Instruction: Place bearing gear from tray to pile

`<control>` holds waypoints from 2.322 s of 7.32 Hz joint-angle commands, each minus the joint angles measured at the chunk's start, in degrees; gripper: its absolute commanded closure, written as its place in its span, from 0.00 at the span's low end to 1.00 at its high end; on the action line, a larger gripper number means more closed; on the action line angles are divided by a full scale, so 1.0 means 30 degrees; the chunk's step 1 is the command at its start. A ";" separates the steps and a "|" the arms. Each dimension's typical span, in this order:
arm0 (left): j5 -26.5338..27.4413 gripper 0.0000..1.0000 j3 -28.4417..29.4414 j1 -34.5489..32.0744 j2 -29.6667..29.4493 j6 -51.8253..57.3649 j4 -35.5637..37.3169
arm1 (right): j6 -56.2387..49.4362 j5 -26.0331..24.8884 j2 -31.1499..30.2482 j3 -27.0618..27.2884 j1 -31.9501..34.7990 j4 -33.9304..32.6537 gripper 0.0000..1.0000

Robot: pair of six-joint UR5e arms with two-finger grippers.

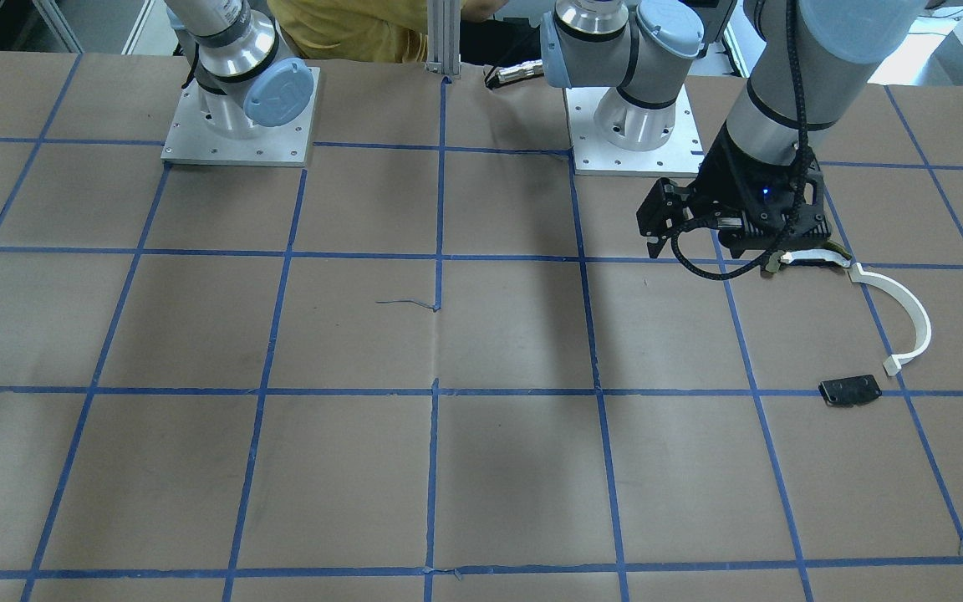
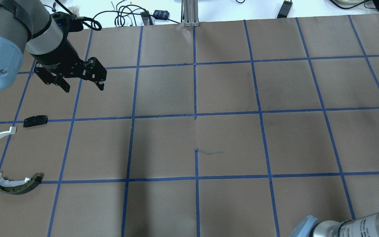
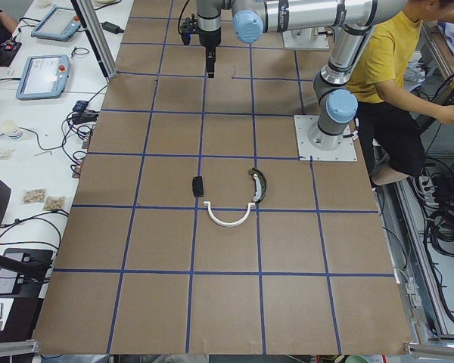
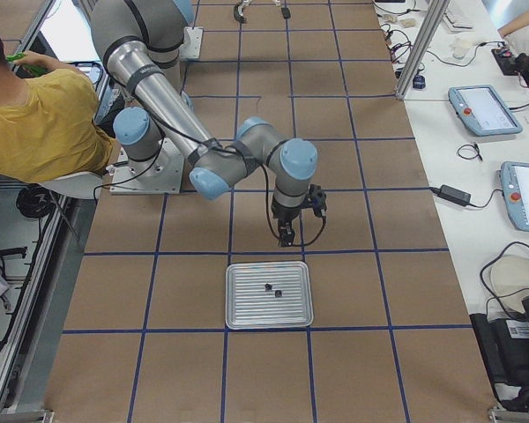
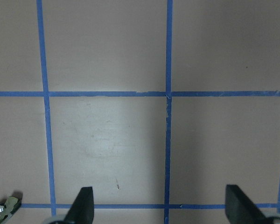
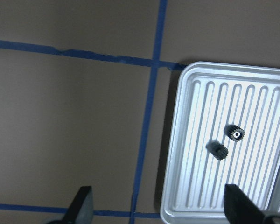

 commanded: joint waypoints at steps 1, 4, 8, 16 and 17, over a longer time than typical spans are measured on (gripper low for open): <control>0.0000 0.00 0.0007 0.0000 0.0015 0.0000 0.0000 | 0.0613 -0.0019 0.2365 0.0013 -0.1957 -0.1811 0.00; 0.0000 0.00 0.0008 0.0000 -0.0014 0.0000 0.0030 | -0.1171 0.0098 0.3366 0.0042 -0.2138 -0.1875 0.00; 0.0000 0.00 0.0008 0.0000 -0.0014 0.0000 0.0030 | -0.6798 0.0156 0.4422 0.0071 -0.2138 -0.4833 0.00; 0.0000 0.00 0.0008 0.0000 0.0015 0.0000 0.0059 | -0.8461 -0.0047 0.4628 0.0071 -0.2138 -0.4659 0.46; 0.0000 0.00 0.0008 0.0000 0.0015 0.0000 0.0059 | -0.8432 -0.0193 0.4599 0.0071 -0.2138 -0.4542 0.52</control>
